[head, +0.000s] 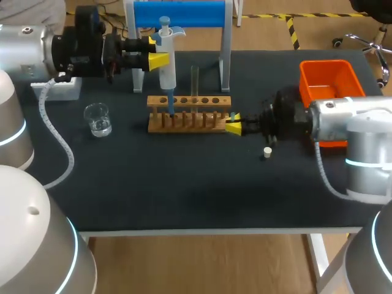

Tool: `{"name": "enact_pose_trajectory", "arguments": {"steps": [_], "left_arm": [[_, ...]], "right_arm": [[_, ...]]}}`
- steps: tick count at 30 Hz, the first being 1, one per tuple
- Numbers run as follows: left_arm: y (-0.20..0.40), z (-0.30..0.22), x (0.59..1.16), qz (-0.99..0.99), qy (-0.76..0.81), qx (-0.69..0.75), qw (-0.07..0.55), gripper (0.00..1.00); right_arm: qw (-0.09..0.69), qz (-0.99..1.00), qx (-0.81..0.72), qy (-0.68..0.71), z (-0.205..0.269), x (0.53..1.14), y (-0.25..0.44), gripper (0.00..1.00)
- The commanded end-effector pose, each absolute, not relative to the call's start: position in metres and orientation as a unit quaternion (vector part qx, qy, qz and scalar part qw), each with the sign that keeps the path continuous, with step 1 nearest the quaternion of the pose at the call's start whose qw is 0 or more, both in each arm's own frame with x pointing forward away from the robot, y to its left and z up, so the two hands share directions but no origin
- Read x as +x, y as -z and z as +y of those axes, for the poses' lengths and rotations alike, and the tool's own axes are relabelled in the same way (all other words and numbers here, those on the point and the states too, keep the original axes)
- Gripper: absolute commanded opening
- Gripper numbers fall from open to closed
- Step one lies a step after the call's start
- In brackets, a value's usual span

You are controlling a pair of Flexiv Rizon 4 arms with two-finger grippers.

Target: Invert the test tube, pick up the pipette, mount the tip to pipette, aspirate from beaker and dispense into the tube, eject the tip, return the pipette, and cap with the stopper.

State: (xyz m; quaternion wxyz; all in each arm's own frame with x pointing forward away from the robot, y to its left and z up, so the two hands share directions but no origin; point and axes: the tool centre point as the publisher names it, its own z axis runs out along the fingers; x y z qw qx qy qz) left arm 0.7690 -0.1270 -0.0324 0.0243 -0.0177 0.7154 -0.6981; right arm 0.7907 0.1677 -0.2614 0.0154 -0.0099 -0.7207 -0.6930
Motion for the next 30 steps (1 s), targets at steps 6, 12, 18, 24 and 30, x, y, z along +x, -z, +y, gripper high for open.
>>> {"name": "enact_pose_trajectory", "arguments": {"steps": [6, 12, 18, 24, 30], "left_arm": [[0.033, -0.127, 0.768, 0.715, 0.699, -0.018, 0.026, 0.0], [0.033, -0.127, 0.768, 0.715, 0.699, -0.018, 0.026, 0.0], [0.033, -0.127, 0.768, 0.715, 0.699, -0.018, 0.026, 0.0], [0.033, -0.127, 0.768, 0.715, 0.699, -0.018, 0.026, 0.0], [0.033, -0.127, 0.768, 0.715, 0.699, -0.018, 0.026, 0.0]], "right_arm": [[-0.018, -0.707, -0.023, 0.706, 0.21, 0.773, 0.263, 0.0], [-0.018, -0.701, -0.016, 0.713, 0.23, 0.769, 0.259, 0.0], [-0.004, -0.703, -0.012, 0.712, 0.243, 0.764, 0.26, 0.0], [-0.004, -0.703, -0.012, 0.712, 0.243, 0.764, 0.26, 0.0], [-0.004, -0.703, -0.012, 0.712, 0.243, 0.764, 0.26, 0.0]]}}
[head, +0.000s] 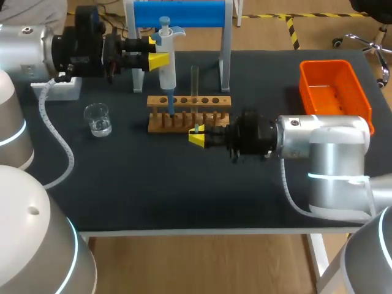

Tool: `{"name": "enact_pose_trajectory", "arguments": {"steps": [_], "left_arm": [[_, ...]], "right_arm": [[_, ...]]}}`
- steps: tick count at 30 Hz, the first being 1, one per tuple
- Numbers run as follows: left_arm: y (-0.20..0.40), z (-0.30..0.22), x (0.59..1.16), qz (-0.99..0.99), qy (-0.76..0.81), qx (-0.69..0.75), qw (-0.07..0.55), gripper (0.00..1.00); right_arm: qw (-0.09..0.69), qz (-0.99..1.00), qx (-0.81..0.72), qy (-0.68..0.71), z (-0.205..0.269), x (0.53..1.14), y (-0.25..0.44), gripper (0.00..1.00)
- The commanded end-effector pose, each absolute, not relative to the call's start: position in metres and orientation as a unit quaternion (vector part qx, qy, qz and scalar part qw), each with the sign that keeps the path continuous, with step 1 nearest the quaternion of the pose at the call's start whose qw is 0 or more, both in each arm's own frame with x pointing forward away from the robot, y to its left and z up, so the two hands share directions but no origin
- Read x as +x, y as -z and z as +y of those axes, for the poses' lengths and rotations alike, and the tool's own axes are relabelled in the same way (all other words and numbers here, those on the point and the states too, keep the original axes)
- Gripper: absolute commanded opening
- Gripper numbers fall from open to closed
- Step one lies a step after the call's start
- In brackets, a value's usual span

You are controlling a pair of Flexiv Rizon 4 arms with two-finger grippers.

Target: Invert the test tube, pick up the pipette, mount the tip to pipette, aspirate from beaker and dispense into the tube, eject the tip, return the pipette, and cap with the stopper.

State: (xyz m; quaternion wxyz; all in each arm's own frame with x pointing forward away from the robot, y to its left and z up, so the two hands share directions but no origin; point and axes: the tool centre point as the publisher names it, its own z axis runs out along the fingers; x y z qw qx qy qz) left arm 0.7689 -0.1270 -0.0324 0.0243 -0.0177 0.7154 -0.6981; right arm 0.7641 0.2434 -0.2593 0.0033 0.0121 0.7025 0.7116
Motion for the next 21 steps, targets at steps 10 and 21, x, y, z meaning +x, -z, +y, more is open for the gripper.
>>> {"name": "enact_pose_trajectory", "arguments": {"steps": [10, 21], "left_arm": [[0.0326, -0.127, 0.7683, 0.715, 0.699, -0.018, 0.026, 0.0], [0.0326, -0.127, 0.7683, 0.715, 0.699, -0.018, 0.026, 0.0]], "right_arm": [[0.004, 0.703, 0.012, -0.712, 0.243, 0.7638, 0.2595, 0.0], [-0.003, 0.699, 0.013, -0.715, 0.2454, 0.7638, 0.2594, 0.0]]}}
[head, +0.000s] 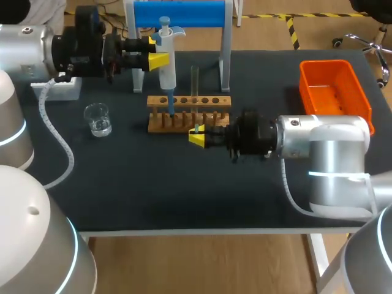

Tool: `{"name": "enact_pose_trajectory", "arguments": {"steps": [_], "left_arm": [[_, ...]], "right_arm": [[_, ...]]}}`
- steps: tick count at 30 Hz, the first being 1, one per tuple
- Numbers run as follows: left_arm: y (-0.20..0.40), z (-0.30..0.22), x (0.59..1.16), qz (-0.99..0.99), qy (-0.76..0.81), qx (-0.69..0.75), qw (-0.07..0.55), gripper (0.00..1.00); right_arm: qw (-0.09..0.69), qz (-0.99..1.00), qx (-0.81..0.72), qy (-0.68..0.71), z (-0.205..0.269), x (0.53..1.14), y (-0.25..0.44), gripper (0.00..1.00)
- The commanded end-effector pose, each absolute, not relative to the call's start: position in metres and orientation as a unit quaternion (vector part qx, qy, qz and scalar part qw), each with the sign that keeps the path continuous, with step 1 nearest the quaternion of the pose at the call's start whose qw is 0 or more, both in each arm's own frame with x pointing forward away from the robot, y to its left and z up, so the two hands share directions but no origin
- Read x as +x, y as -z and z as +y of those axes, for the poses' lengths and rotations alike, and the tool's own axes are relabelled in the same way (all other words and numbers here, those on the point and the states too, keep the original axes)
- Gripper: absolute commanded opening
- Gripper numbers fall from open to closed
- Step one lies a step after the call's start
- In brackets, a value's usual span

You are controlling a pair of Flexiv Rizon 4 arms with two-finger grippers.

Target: Invert the test tube, pick up the pipette, mount the tip to pipette, aspirate from beaker and dispense into the tube, eject the tip, return the pipette, and cap with the stopper.

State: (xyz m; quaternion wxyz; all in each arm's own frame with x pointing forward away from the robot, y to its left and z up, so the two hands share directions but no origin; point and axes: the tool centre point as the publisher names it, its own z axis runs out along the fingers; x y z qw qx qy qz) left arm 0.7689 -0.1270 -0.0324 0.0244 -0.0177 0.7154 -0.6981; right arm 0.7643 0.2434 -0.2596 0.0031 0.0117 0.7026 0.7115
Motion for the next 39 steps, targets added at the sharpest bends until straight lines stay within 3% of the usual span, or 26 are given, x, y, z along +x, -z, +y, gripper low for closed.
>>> {"name": "enact_pose_trajectory", "arguments": {"steps": [1, 39], "left_arm": [[0.033, -0.127, 0.768, 0.715, 0.699, -0.018, 0.026, 0.0], [0.033, -0.127, 0.768, 0.715, 0.699, -0.018, 0.026, 0.0]], "right_arm": [[-0.001, 0.703, 0.013, -0.711, 0.247, 0.764, 0.259, 0.0], [-0.023, 0.714, 0.02, -0.699, 0.298, 0.773, 0.251, 0.0]]}}
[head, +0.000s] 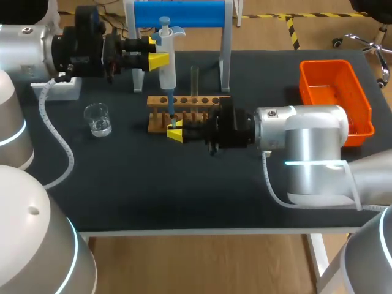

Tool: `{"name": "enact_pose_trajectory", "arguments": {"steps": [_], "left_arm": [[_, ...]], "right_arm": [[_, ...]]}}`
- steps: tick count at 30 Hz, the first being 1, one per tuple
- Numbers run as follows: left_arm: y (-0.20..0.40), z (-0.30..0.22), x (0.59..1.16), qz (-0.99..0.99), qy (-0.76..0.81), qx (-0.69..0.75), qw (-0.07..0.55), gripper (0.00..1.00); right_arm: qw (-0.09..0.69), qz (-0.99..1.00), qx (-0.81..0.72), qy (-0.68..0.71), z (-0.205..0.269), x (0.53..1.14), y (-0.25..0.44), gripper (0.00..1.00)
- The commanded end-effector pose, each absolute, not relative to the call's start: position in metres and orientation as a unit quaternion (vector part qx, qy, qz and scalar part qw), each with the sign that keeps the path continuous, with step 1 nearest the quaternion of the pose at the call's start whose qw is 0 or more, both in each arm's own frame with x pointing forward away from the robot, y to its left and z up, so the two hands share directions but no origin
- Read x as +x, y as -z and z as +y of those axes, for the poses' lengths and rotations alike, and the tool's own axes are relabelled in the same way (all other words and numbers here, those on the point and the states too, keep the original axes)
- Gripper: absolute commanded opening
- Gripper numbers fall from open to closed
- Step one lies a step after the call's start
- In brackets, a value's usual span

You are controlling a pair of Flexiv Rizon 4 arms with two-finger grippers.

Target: Invert the test tube, pick up the pipette, mount the tip to pipette, aspirate from beaker and dispense into the tube, eject the tip, return the pipette, and cap with the stopper.

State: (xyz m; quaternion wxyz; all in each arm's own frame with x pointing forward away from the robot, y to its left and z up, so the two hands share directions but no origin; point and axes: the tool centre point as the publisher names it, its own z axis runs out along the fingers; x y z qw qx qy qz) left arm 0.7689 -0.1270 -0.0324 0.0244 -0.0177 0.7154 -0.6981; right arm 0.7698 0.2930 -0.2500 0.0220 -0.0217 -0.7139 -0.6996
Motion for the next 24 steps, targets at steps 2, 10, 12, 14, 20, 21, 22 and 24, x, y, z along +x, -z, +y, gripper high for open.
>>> {"name": "enact_pose_trajectory", "arguments": {"steps": [2, 10, 12, 14, 20, 21, 22, 24], "left_arm": [[0.033, -0.127, 0.768, 0.715, 0.699, -0.018, 0.026, 0.0], [0.033, -0.127, 0.768, 0.715, 0.699, -0.018, 0.026, 0.0], [0.033, -0.127, 0.768, 0.715, 0.699, -0.018, 0.026, 0.0], [0.033, -0.127, 0.768, 0.715, 0.699, -0.018, 0.026, 0.0], [0.033, -0.127, 0.768, 0.715, 0.699, -0.018, 0.026, 0.0], [0.033, -0.127, 0.768, 0.715, 0.699, -0.018, 0.026, 0.0], [0.033, -0.127, 0.768, 0.715, 0.699, -0.018, 0.026, 0.0], [0.033, -0.127, 0.768, 0.715, 0.699, -0.018, 0.026, 0.0]], "right_arm": [[0.023, -0.714, -0.02, 0.699, 0.298, 0.773, 0.25, 0.0], [0.02, -0.715, -0.02, 0.699, 0.297, 0.773, 0.247, 0.0], [0.019, -0.714, -0.02, 0.699, 0.297, 0.772, 0.246, 0.0], [0.017, -0.713, -0.019, 0.7, 0.298, 0.772, 0.244, 0.0], [0.014, -0.71, -0.015, 0.703, 0.298, 0.77, 0.239, 0.0], [0.013, -0.71, -0.014, 0.704, 0.298, 0.77, 0.238, 0.0], [0.013, -0.71, -0.013, 0.704, 0.298, 0.77, 0.237, 0.0], [0.011, -0.71, -0.012, 0.704, 0.298, 0.77, 0.236, 0.0]]}}
